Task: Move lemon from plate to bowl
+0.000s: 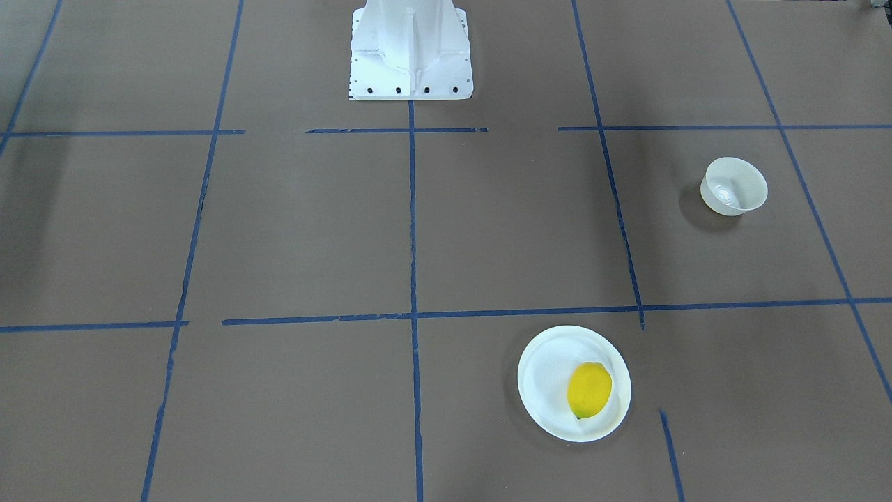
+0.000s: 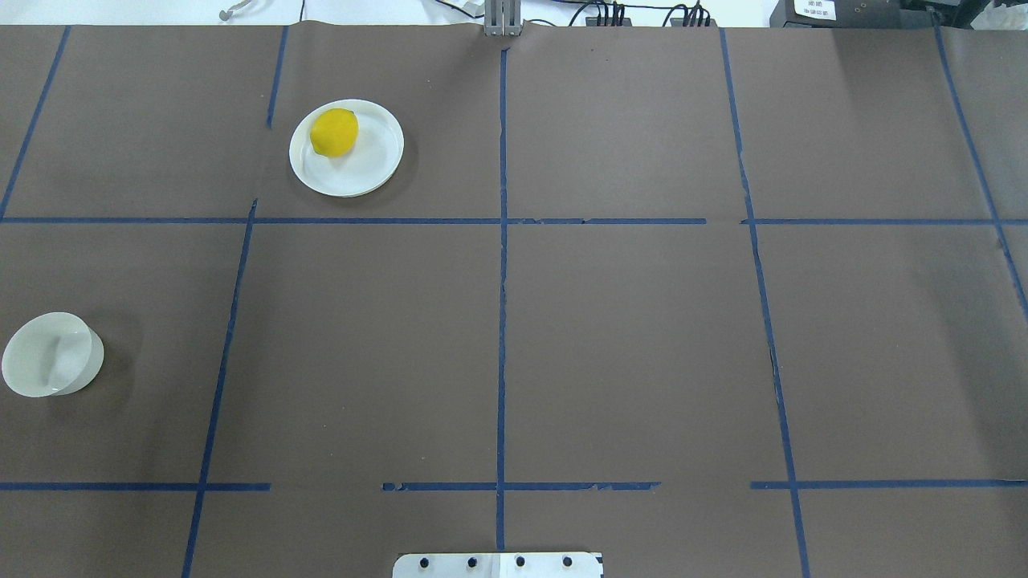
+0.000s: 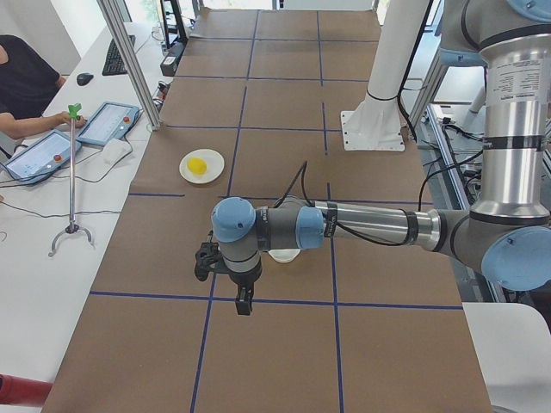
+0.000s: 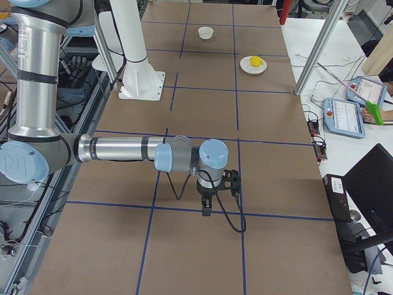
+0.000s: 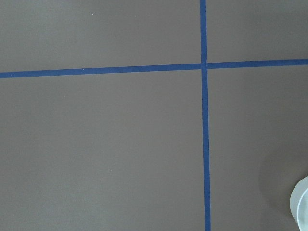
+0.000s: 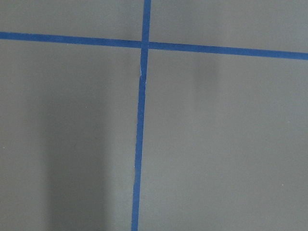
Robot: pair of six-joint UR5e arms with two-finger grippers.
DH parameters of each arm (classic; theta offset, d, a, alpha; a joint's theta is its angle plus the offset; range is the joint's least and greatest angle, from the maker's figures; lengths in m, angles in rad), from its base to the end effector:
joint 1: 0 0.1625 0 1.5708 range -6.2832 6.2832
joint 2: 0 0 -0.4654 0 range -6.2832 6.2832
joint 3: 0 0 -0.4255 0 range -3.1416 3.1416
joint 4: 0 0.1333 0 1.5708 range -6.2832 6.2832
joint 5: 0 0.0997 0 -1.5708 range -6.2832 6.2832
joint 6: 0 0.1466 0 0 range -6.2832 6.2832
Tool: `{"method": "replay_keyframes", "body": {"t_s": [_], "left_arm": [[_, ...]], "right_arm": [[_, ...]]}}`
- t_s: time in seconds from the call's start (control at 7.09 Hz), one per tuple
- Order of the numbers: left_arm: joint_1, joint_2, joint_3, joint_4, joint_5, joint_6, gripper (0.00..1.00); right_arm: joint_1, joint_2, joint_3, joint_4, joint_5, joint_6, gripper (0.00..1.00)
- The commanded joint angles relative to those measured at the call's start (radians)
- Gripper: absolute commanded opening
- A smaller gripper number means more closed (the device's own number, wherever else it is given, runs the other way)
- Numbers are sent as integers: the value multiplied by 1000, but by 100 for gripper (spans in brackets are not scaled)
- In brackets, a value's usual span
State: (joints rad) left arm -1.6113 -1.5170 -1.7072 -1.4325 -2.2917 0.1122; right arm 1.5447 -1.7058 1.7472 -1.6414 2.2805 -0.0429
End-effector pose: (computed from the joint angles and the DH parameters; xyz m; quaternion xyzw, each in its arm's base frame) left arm -0.0564 -0.4906 0.7076 0.0009 0.3535 0.0237 0.9351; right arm 0.0258 -0.4597 0.7201 -0.0108 -0.3475 -0.0273 0.9372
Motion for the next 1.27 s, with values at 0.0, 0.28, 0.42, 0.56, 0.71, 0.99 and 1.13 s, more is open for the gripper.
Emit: {"method": "replay_keyframes", "body": {"t_s": [0.0, 0.28, 0.42, 0.56, 0.71, 0.99, 1.13], "left_arm": [[2, -2, 7, -17, -9, 27, 100], [4, -40, -12, -46, -92, 26, 100], [16, -84, -6, -109, -129, 26, 100], [127, -109, -12, -228, -130, -5, 100], [222, -133, -46, -299, -126, -181, 100], [350, -221, -49, -336, -127, -285, 100], [373, -244, -39, -339, -127, -286, 100]], "right_arm": [[0, 0, 0, 0, 1, 0, 100], [0, 0, 0, 0, 1, 0, 100], [0, 0, 0, 0, 1, 0, 100], [0, 1, 0, 0, 1, 0, 100], [0, 0, 0, 0, 1, 0, 100], [0, 1, 0, 0, 0, 0, 100], [0, 2, 0, 0, 1, 0, 100]]}}
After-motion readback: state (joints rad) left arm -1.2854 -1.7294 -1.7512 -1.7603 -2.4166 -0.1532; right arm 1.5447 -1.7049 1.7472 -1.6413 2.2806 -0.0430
